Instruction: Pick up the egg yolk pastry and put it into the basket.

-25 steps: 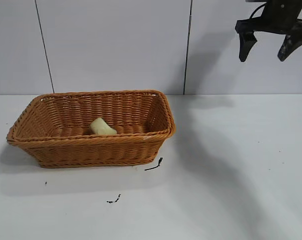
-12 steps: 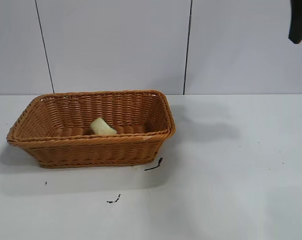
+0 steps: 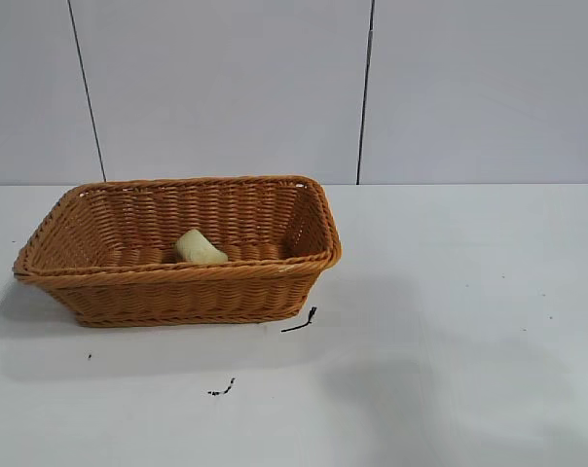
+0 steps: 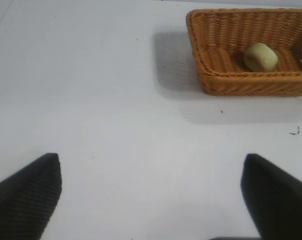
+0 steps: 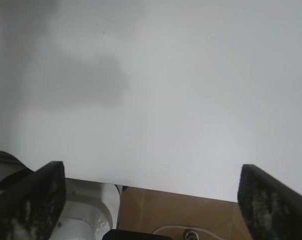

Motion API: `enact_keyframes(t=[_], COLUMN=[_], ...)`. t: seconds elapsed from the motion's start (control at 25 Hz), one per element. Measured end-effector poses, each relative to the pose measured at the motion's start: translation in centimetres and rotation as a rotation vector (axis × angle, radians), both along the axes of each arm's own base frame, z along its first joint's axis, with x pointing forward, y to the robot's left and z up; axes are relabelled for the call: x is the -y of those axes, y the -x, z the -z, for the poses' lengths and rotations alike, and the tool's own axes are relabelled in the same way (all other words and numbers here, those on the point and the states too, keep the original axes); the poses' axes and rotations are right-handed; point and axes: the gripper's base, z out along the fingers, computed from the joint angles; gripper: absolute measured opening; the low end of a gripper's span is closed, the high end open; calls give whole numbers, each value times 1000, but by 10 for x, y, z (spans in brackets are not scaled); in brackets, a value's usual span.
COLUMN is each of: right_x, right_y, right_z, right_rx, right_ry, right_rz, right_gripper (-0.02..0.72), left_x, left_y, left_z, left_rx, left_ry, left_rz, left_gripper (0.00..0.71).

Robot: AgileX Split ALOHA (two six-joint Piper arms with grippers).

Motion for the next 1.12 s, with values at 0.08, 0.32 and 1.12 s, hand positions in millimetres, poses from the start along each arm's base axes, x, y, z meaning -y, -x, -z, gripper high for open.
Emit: enact_keyframes(t=[0.08, 0.32, 1.12], right_x=[0, -1, -1], right_y=[23, 71, 117], right_z=[9, 29, 24], right_rx=[91, 293, 611], right_ry=[1, 5, 12], right_rz=[0, -1, 2], right_gripper=[640, 640, 640], left_x=[0, 0, 0], left_y=[0, 0, 0], left_z=[0, 0, 0], left_rx=[0, 0, 0], left_ry=[0, 0, 0], left_rz=[0, 0, 0], left_gripper=[696, 696, 696])
